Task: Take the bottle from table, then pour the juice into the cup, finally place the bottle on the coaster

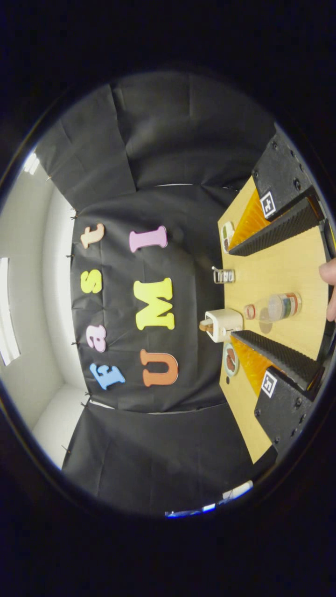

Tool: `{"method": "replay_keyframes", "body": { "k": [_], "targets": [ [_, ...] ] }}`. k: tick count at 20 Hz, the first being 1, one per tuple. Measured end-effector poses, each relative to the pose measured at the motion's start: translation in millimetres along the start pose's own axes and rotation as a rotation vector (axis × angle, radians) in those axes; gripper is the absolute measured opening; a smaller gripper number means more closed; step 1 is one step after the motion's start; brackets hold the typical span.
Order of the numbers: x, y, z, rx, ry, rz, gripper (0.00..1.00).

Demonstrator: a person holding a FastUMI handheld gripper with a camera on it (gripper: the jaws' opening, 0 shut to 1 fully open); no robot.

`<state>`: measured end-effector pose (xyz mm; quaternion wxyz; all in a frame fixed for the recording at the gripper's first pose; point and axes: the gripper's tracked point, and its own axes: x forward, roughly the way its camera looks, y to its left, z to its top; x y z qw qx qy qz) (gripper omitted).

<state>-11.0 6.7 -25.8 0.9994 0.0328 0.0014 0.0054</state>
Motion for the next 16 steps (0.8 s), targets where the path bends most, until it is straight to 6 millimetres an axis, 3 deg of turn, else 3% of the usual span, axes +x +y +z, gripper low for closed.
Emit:
{"method": "replay_keyframes", "body": {
  "k": [13, 16],
  "targets": [
    [19, 21, -55, -0.067, 0.063, -0.004, 1.0],
    [27, 23, -77, -0.093, 0.096, -0.008, 1.0]
  ]
}}
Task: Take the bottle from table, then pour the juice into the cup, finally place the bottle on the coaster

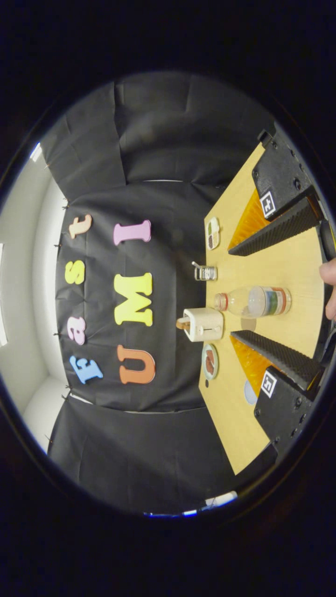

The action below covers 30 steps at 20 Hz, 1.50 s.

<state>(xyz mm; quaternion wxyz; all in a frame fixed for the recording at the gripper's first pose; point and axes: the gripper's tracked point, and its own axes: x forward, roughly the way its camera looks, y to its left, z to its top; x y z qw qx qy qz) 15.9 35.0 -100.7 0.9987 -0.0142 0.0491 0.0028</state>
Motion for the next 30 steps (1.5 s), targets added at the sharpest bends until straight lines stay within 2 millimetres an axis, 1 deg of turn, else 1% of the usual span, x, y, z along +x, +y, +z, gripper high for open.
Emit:
{"method": "replay_keyframes", "body": {
  "k": [4, 11, 16, 20, 25, 27, 30],
  "targets": [
    [15, 13, -33, 0.001, 0.068, 0.026, 1.0],
    [39, 12, -62, 0.006, 0.126, -0.005, 1.0],
    [57, 16, -88, 0.036, 0.202, 0.007, 1.0],
    [74, 11, -98, 0.045, 0.222, -0.01, 1.0],
    [97, 11, -107, 0.051, 0.246, -0.021, 1.0],
    [104, 12, -112, 0.056, 0.261, -0.02, 1.0],
    [109, 12, -112, 0.08, 0.26, -0.02, 1.0]
  ]
}}
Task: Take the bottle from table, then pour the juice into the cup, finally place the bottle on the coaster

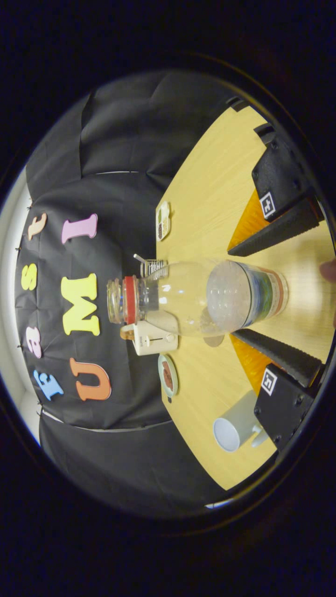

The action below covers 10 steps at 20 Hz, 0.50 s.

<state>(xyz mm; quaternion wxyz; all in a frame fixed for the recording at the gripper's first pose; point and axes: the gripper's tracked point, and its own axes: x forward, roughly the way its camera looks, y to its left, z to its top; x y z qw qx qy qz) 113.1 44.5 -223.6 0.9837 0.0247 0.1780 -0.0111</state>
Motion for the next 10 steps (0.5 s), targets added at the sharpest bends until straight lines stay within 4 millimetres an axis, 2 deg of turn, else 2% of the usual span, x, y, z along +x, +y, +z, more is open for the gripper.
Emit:
{"method": "replay_keyframes", "body": {
  "k": [2, 5, 7, 10],
  "targets": [
    [3, 0, 1, 0.018, -0.002, 0.002, 0.97],
    [6, 1, 3, 0.027, -0.005, 0.004, 0.85],
    [3, 1, 2, 0.028, -0.003, 0.008, 0.81],
    [-7, 8, 13, 0.022, -0.03, 0.03, 0.77]
  ]
}}
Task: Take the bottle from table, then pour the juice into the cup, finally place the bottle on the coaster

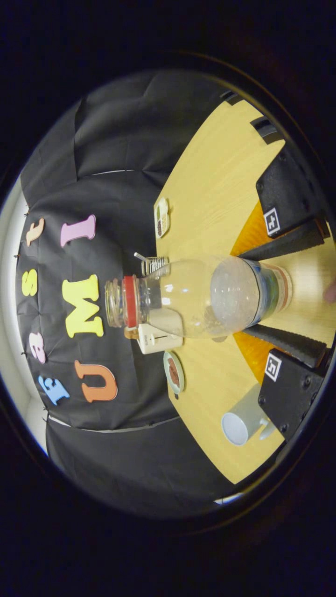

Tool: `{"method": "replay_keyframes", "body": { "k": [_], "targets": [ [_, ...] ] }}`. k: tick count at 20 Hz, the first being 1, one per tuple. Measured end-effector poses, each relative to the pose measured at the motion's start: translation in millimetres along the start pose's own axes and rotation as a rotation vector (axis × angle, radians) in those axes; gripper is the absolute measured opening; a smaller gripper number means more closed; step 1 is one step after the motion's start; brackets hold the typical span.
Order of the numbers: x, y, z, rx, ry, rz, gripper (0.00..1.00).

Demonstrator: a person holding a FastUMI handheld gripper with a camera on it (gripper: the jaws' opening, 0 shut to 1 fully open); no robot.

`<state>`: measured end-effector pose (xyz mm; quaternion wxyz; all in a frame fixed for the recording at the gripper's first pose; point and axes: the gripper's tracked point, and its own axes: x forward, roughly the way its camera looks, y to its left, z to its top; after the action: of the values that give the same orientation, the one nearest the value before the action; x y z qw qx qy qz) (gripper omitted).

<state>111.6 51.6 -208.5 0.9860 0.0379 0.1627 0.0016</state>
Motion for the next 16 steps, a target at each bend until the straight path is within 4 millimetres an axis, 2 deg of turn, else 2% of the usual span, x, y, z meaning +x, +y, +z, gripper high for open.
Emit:
{"method": "replay_keyframes", "body": {
  "k": [5, 11, 16],
  "targets": [
    [-10, 16, 20, -0.089, -0.028, 0.03, 0.74],
    [-20, 30, 30, -0.256, -0.039, 0.044, 0.73],
    [-24, 26, 32, -0.372, -0.028, 0.018, 0.73]
  ]
}}
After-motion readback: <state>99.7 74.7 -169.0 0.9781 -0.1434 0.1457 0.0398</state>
